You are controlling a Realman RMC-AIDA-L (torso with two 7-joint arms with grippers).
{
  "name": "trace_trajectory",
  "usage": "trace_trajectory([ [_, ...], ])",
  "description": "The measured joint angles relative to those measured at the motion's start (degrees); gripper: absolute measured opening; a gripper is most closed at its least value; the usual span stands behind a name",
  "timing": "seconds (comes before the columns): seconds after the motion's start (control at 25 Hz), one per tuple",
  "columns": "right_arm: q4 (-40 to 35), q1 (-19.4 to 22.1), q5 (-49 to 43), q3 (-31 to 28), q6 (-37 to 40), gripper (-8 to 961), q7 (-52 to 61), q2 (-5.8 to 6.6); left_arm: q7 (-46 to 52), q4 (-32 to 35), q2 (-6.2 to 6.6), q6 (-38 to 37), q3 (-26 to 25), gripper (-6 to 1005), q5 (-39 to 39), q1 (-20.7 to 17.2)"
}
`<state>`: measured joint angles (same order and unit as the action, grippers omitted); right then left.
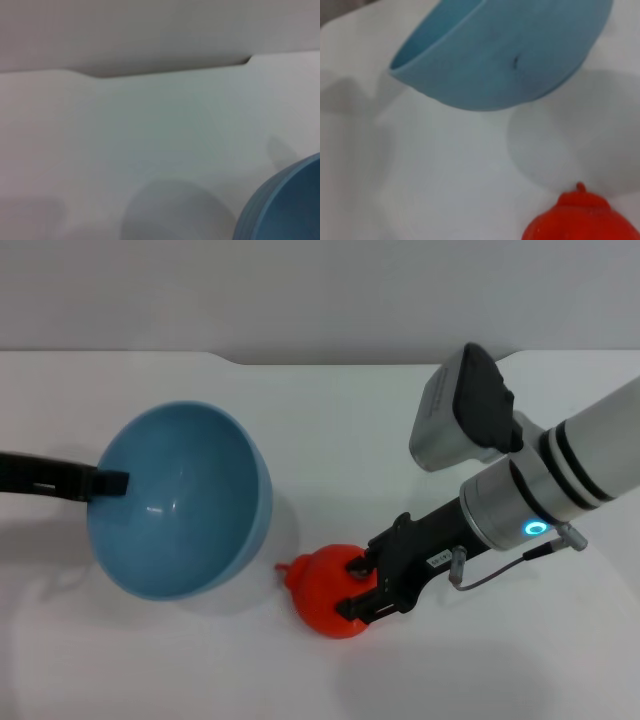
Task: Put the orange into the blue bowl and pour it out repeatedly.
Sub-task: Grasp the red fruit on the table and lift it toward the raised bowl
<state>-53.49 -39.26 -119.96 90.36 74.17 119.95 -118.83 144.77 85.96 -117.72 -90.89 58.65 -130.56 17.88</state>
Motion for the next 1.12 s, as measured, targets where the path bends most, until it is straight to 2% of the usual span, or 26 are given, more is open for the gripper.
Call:
trace_trajectory([
  [0.36,3.5,0.1,-0.4,5.7,-9.1,517,0.1,-0.23,0.3,0.1,0.02,-0.7,0.8,-1,-0.6,0.8],
  [0.68,0.5,2.3,-0.1,6.4,-11.3,516,0.1,-0.15,0.3,0.7,0.03,-1.4,0.8,-1,-0.6,1.0],
  [0.92,-3.2,5.0,-0.1,5.0,-10.5,247,0.2,0.00,0.3,0.7,0.04,-1.5,0.9,-1,-0.6,1.4],
  [1.04,-4.7,6.7,0.1,1.6,-9.3,128,0.2,0.01,0.3,0.6,0.04,-1.5,1.6,-1,-0.6,1.8],
  [1.08,-6.5,8.3,0.2,-1.5,-7.3,88,0.2,0.00,0.3,0.2,0.04,-1.4,2.7,-1,-0.9,2.4],
  [1.12,-6.5,8.3,0.2,-1.5,-7.3,82,0.2,0.00,0.3,0.2,0.04,-1.4,2.7,-1,-0.9,2.4],
])
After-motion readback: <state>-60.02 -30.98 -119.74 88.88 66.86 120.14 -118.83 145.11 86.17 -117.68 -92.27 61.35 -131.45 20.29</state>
